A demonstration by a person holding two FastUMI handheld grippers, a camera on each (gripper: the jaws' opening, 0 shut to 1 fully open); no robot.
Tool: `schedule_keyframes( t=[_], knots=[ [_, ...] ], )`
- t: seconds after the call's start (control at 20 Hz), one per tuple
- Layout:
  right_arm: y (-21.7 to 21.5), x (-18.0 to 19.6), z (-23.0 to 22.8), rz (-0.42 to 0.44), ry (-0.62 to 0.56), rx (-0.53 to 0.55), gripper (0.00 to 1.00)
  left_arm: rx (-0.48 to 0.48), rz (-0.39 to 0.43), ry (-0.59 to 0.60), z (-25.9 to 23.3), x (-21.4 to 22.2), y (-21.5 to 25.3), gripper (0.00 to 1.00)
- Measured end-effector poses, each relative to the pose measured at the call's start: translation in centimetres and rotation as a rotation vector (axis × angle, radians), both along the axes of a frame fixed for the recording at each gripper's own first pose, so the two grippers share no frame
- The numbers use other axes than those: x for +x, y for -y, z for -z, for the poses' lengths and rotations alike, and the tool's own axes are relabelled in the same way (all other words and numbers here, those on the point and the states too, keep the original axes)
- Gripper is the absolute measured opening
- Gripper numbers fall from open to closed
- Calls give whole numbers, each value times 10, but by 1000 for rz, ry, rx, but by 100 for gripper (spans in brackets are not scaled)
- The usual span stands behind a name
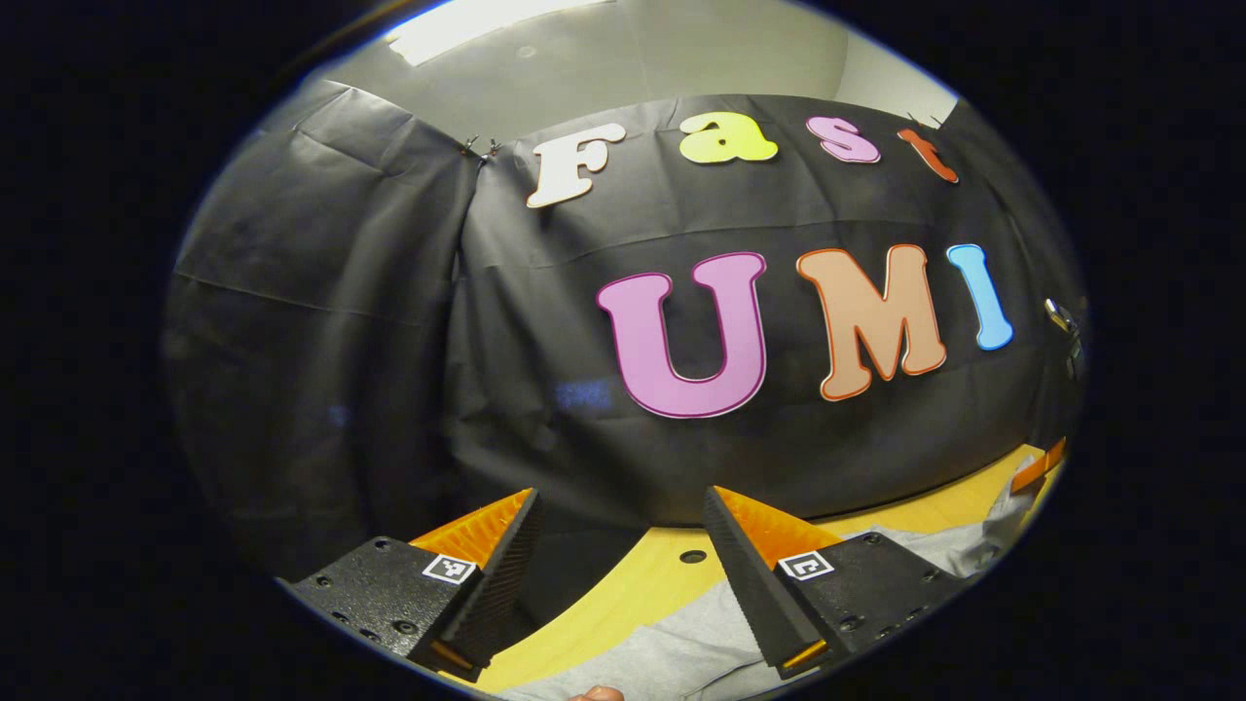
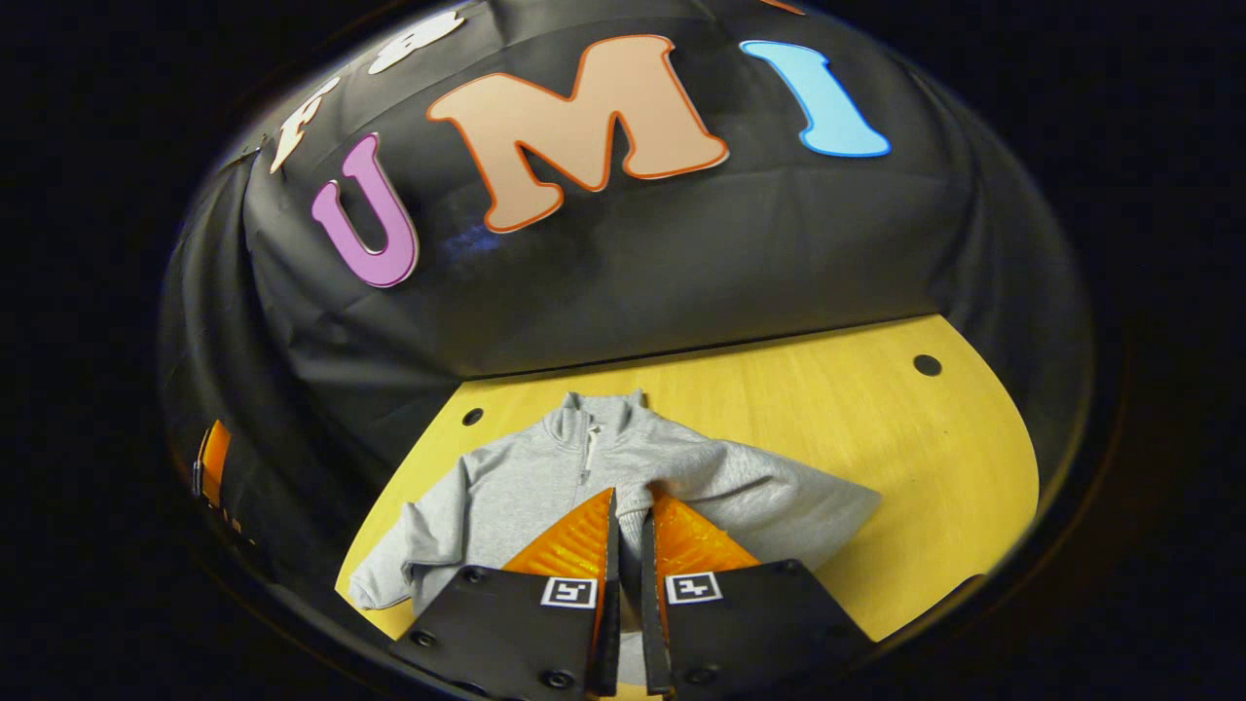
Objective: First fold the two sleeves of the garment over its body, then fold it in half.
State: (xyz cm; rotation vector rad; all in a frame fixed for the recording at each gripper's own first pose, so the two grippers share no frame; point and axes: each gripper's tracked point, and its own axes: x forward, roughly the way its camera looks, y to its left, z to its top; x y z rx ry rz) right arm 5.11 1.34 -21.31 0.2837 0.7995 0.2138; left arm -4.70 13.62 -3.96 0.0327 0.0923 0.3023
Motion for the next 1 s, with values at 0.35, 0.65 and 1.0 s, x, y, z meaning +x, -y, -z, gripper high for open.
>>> schedule_keyframes(
  t=[0.35,0.65,1.0],
  knots=[
    [-87,14,-3,-143,28,36,12,16,-91,-17,3,-31,-43,100],
    [-161,16,15,-269,7,54,11,34,-174,-45,8,-59,-79,100],
    [-228,11,59,-343,-104,69,11,45,-236,-76,18,-83,-112,99]
  ],
)
